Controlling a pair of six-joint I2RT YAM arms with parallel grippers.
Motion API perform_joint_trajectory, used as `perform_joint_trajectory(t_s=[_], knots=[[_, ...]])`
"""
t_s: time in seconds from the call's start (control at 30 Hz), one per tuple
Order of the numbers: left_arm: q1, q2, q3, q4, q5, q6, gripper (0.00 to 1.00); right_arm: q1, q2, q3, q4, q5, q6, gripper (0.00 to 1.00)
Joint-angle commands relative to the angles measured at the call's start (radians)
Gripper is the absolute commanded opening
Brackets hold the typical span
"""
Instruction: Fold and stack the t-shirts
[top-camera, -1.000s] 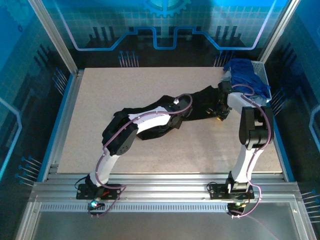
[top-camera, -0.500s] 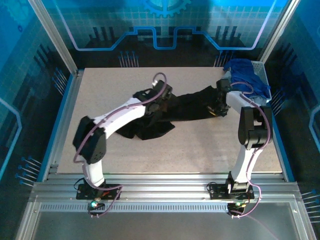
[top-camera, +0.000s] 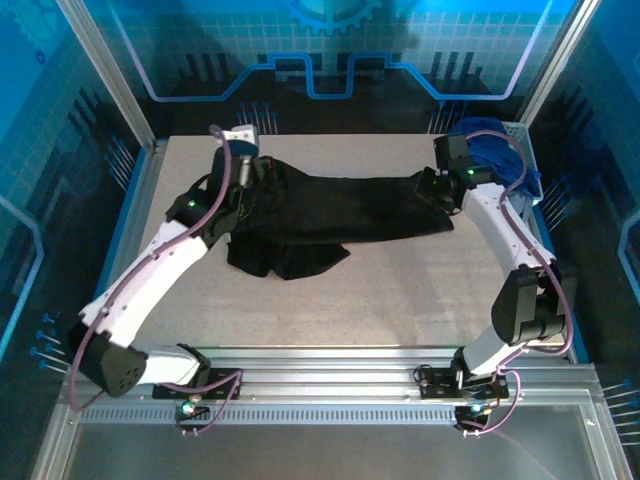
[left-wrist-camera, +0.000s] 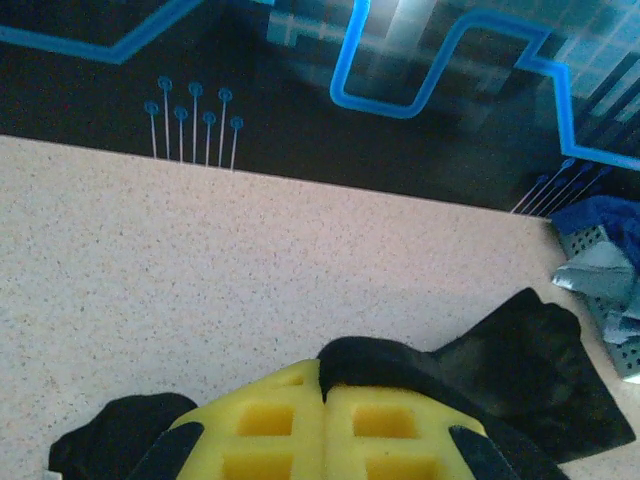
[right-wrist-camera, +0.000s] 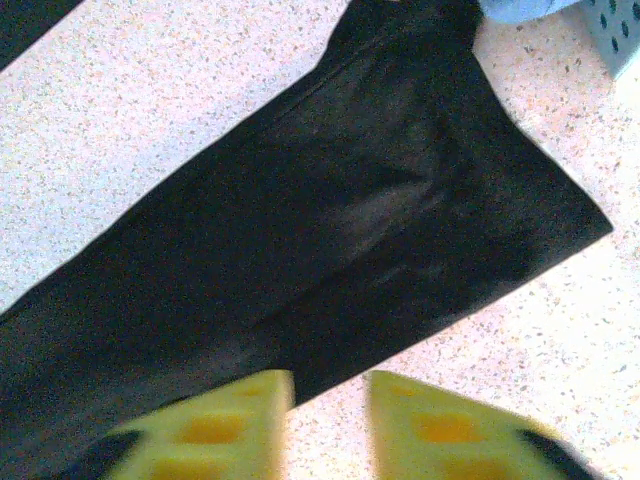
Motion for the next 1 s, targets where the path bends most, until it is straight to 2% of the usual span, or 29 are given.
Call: perform_joint_trajectory(t_s=[0.0, 0.17, 0.33, 0.47, 0.6, 0.77, 0.8, 0.87, 0.93, 0.97], knots=[[0.005, -0.126, -0.063, 0.013, -0.043, 0.025, 0.00, 0.016, 0.127, 0.049, -0.031, -0.021, 0.019, 0.59], [0.005, -0.316, -0.179, -0.042, -0.088, 0.020, 0.00, 0.018, 0.318, 0.184, -0.022, -0.061, 0.090, 0.78], [0.006, -0.410, -0.237, -0.135, -0.085, -0.034, 0.00, 0.051, 0.513, 0.357, -0.083, -0.095, 0.154, 0.79], [0.006, -0.458, -0.259, -0.176, -0.115, -0.073, 0.00, 0.071, 0.612, 0.437, -0.100, -0.111, 0.190, 0.76], [0.006, -0.476, -0.259, -0.200, -0.134, -0.077, 0.00, 0.090, 0.628, 0.412, -0.107, -0.093, 0.207, 0.74], [0.006, -0.480, -0.265, -0.202, -0.143, -0.080, 0.00, 0.090, 0.638, 0.356, -0.086, -0.098, 0.222, 0.45], [0.006, -0.479, -0.265, -0.200, -0.146, -0.079, 0.00, 0.090, 0.632, 0.348, -0.083, -0.094, 0.221, 0.37], [0.006, -0.477, -0.263, -0.195, -0.151, -0.075, 0.00, 0.089, 0.602, 0.321, -0.081, -0.075, 0.221, 0.14], [0.006, -0.472, -0.256, -0.187, -0.159, -0.069, 0.00, 0.090, 0.547, 0.281, -0.057, -0.055, 0.211, 0.02], [0.007, -0.470, -0.251, -0.182, -0.163, -0.064, 0.00, 0.090, 0.515, 0.260, -0.046, -0.045, 0.209, 0.00]])
